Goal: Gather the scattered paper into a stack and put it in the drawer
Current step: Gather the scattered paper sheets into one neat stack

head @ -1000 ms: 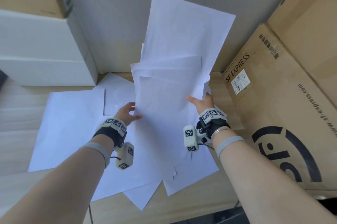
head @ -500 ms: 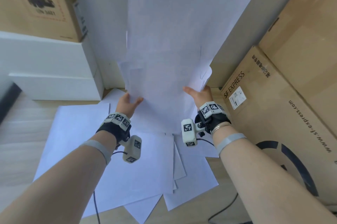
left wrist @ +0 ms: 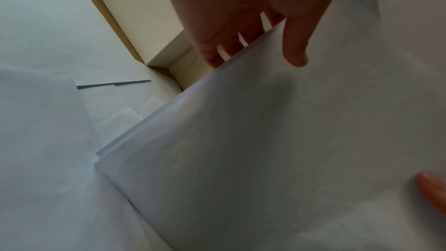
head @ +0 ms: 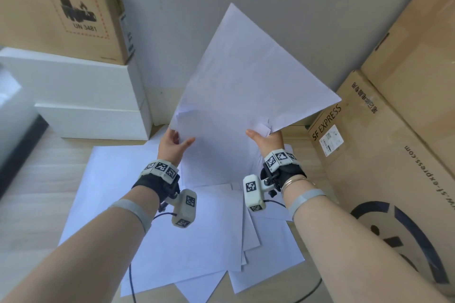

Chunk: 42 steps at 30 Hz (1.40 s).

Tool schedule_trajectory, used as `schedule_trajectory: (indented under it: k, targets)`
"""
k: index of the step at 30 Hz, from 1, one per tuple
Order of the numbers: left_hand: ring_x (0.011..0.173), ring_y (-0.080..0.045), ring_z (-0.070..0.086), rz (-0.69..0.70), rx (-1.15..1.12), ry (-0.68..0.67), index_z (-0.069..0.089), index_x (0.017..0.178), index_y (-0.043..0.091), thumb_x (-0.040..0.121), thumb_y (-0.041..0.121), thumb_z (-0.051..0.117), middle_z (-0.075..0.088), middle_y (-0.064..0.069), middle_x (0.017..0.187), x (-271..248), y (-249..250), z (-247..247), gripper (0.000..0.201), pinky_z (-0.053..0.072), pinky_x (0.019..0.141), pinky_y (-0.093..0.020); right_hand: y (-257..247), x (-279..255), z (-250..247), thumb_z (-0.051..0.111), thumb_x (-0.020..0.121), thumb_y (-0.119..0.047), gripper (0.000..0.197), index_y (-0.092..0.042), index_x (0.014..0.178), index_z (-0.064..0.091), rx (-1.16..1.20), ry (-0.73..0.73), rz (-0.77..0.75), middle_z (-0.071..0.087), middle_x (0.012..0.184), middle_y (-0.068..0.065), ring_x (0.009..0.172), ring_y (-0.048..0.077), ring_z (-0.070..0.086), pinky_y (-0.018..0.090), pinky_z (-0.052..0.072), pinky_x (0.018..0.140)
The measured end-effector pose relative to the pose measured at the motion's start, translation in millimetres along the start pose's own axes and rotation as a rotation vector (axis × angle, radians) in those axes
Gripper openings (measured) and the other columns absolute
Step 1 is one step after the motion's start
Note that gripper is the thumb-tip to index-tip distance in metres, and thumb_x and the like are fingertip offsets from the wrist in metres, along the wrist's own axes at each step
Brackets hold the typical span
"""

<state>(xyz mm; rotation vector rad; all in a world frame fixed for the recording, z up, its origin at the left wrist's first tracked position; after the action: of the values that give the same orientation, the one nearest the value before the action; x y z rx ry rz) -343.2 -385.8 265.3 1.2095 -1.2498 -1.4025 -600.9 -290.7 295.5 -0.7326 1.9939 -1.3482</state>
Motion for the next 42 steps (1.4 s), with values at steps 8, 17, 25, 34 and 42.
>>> schedule_trajectory:
  k: [8, 17, 25, 34, 42]
  targets:
    - [0.077, -0.008, 0.053, 0.166, 0.060, 0.191, 0.054, 0.074, 0.024, 0.091, 0.013, 0.054, 0.056, 0.007, 0.078, 15.1, 25.7, -29.1, 0.020, 0.042, 0.083, -0.028, 6.9, 12.0, -5.3, 0.078, 0.074, -0.022, 0.043, 0.007, 0.102, 0.063, -0.028, 0.014, 0.018, 0.065, 0.090, 0.010, 0.081, 0.022, 0.062, 0.024, 0.042, 0.072]
    - [0.094, -0.032, 0.057, 0.026, 0.785, -0.097, 0.048, 0.070, 0.019, 0.090, 0.009, 0.050, 0.061, -0.018, 0.101, 20.6, -33.7, -8.1, 0.023, 0.039, 0.080, -0.031, -6.3, 10.5, -4.0, 0.069, 0.081, -0.001, 0.023, 0.005, 0.103, 0.067, 0.084, -0.034, -0.118, 0.065, 0.092, 0.006, 0.058, -0.014, 0.060, 0.000, 0.046, 0.062]
    - [0.138, -0.005, 0.019, 0.034, 0.377, -0.310, -0.001, 0.150, 0.023, 0.076, -0.001, 0.070, 0.018, 0.009, 0.152, 19.2, -10.5, 15.2, 0.105, 0.017, 0.116, -0.028, -14.1, 9.5, -0.6, 0.066, 0.083, 0.000, 0.027, 0.007, 0.109, 0.064, 0.118, -0.063, -0.125, 0.063, 0.101, 0.007, 0.070, -0.002, 0.064, -0.005, 0.043, 0.058]
    - [0.089, -0.015, 0.055, 0.126, 0.059, -0.074, 0.053, 0.094, 0.028, 0.073, 0.011, 0.075, 0.058, 0.002, 0.091, 28.6, 21.6, 7.5, 0.035, 0.043, 0.086, -0.022, -15.6, 5.3, 3.4, 0.077, 0.073, -0.003, 0.023, -0.006, 0.094, 0.068, 0.124, -0.099, -0.088, 0.064, 0.080, -0.006, 0.057, -0.013, 0.060, -0.003, 0.045, 0.055]
    - [0.098, -0.016, 0.058, 0.068, 0.025, -0.053, 0.052, 0.115, 0.017, 0.081, -0.005, 0.062, 0.062, 0.000, 0.106, 19.0, 12.2, 8.4, 0.042, 0.046, 0.089, -0.022, -4.5, -1.1, 7.8, 0.075, 0.073, 0.001, 0.028, 0.002, 0.101, 0.067, 0.102, -0.130, -0.088, 0.065, 0.078, -0.007, 0.057, -0.015, 0.062, 0.016, 0.050, 0.070]
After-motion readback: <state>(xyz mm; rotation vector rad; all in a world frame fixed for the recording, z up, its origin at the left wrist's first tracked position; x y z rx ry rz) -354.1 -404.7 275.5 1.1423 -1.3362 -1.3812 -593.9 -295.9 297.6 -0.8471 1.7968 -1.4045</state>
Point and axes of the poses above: each hand's wrist, its own x-axis towards the middle knuckle, its own z-axis out of the palm, y = z × x, the point moved 10 cm from there along x, towards the middle knuckle
